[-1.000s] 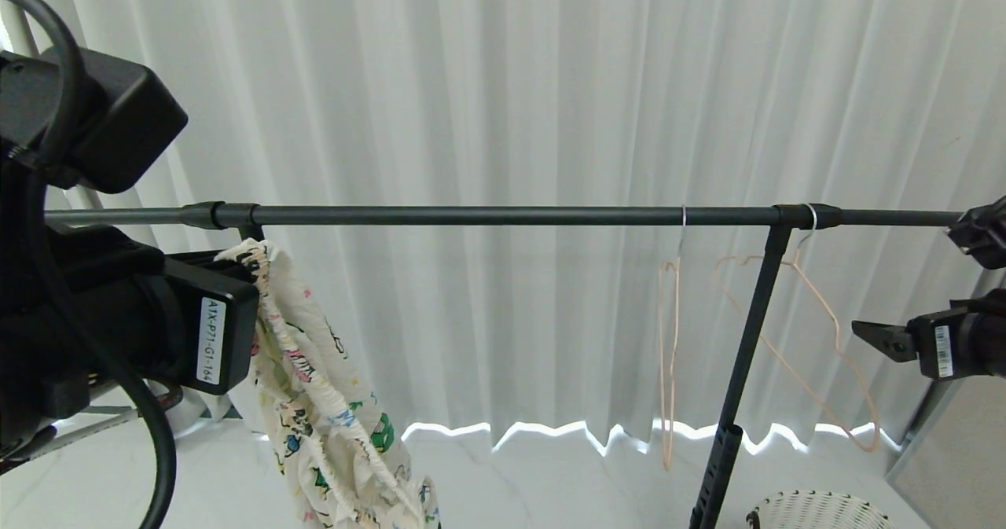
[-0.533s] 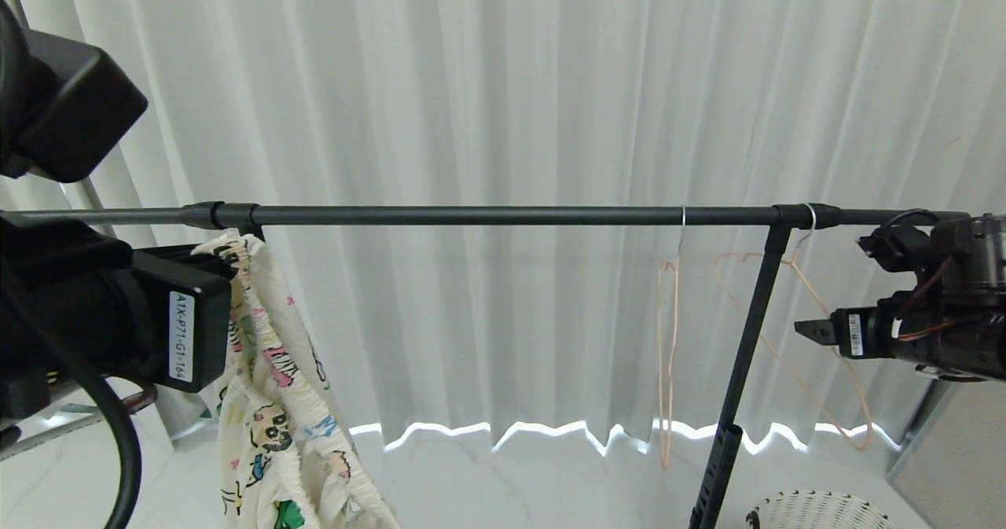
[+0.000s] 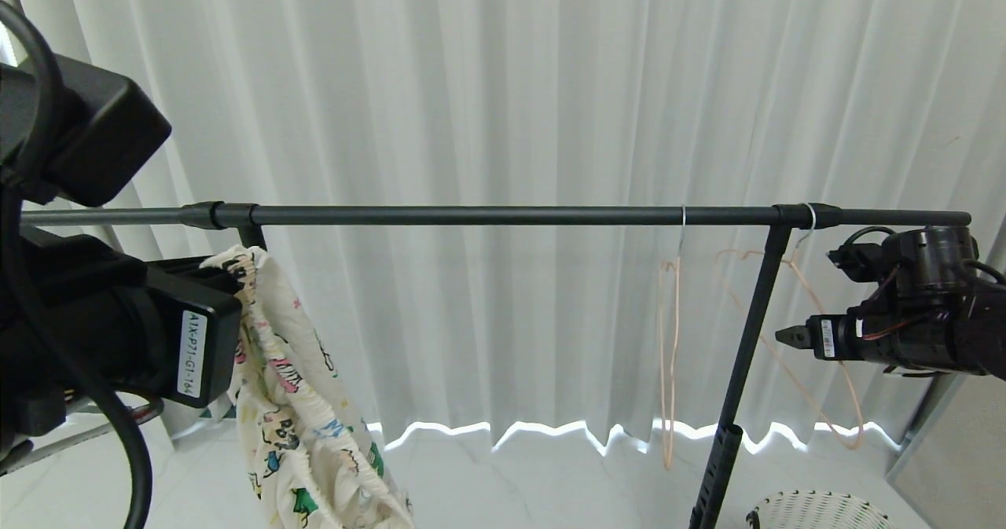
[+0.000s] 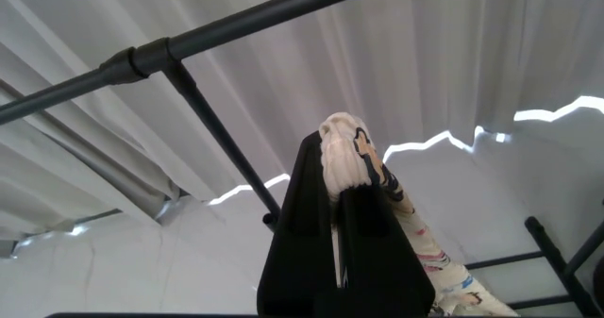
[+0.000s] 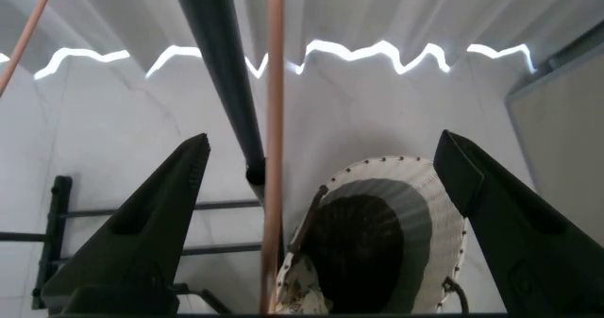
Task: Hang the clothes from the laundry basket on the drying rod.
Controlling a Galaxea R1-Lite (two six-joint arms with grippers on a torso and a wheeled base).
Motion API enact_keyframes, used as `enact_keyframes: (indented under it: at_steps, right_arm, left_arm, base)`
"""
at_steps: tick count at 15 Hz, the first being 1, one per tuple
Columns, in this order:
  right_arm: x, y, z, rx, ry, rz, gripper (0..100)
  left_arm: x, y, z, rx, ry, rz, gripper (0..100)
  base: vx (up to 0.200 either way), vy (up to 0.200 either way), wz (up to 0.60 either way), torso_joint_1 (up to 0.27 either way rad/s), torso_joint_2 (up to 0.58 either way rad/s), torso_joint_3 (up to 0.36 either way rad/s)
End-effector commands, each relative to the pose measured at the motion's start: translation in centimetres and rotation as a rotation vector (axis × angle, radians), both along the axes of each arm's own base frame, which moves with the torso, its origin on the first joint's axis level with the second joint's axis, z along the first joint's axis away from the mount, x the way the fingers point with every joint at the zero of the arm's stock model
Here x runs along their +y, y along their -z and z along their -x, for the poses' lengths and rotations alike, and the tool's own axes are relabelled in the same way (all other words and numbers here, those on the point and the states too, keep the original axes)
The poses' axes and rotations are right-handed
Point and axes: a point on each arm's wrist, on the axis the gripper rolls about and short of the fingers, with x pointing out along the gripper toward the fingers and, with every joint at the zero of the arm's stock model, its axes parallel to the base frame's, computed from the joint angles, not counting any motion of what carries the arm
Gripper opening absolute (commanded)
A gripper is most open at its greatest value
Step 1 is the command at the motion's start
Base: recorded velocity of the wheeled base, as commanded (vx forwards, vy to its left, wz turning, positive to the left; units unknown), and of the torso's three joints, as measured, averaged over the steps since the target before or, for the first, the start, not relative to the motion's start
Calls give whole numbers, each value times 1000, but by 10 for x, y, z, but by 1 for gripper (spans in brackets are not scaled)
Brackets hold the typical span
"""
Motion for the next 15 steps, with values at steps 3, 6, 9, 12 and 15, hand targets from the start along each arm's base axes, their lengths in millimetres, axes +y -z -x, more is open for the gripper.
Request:
enact_keyframes:
  at_steps: [3, 6, 9, 12, 15]
  right_arm:
    - [0, 0, 1, 3, 12, -15, 100]
    - [1, -2, 3, 3, 9, -15, 0]
    - [1, -7, 6, -14, 6, -15, 0]
    - [3, -10, 13, -5, -2, -14, 0]
    - [4, -17, 16, -26, -6, -16, 0]
  left_arm:
    - [0, 1, 0, 4, 0, -5, 0]
    - [0, 1, 0, 3, 0, -4, 0]
    - [0, 1, 0, 3, 0, -4, 0]
    - [0, 1, 0, 2, 0, -3, 0]
    - [0, 1, 0, 1, 1, -1, 0]
  base:
    - [0, 0, 0, 0, 0, 0]
    - [0, 0, 0, 0, 0, 0]
    - [0, 0, 0, 0, 0, 0]
    - [0, 0, 0, 0, 0, 0]
    - [0, 0, 0, 0, 0, 0]
